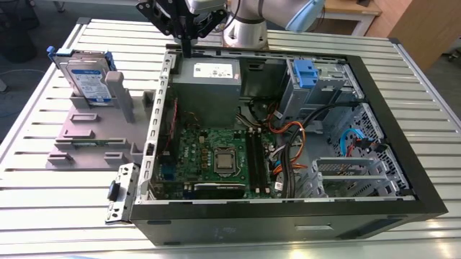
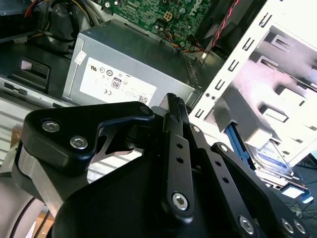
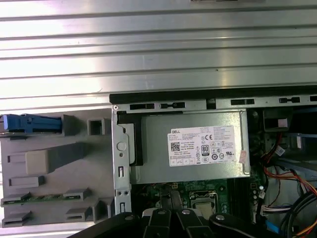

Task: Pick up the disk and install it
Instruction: 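Reach for the disk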

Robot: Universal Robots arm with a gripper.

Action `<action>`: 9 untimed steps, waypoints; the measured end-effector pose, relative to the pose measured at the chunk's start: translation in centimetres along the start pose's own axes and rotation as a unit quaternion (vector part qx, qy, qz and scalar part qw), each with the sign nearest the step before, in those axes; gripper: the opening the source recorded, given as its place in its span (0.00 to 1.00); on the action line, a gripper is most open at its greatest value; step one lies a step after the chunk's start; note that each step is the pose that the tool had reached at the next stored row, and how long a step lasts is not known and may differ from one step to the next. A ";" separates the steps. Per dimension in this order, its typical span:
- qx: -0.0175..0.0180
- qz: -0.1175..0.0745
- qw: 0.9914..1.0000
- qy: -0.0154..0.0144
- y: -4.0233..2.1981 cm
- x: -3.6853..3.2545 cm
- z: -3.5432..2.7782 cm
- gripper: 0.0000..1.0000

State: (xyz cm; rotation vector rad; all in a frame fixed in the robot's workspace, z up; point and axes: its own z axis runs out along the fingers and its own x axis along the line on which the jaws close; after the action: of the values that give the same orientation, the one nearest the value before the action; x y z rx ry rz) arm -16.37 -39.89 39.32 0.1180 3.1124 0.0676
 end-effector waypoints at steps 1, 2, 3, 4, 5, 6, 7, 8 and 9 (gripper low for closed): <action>0.000 0.000 1.000 0.000 0.00 0.01 0.00 0.11; 0.000 0.000 1.000 0.000 0.00 0.03 0.00 0.11; 0.000 0.000 1.000 0.000 -0.01 0.05 0.00 0.11; 0.000 0.000 1.000 0.000 -0.01 0.09 0.00 0.11; 0.000 0.000 1.000 0.000 -0.01 0.13 0.00 0.11; 0.000 0.000 1.000 0.000 -0.02 0.18 0.00 0.11; 0.000 0.000 1.000 0.000 -0.02 0.22 0.00 0.11; 0.000 0.000 1.000 0.000 -0.02 0.27 0.00 0.11; 0.000 0.000 1.000 0.000 -0.03 0.33 0.00 0.11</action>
State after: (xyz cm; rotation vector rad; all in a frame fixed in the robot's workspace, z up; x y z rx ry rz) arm -16.70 -39.89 39.31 0.1180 3.1125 0.0675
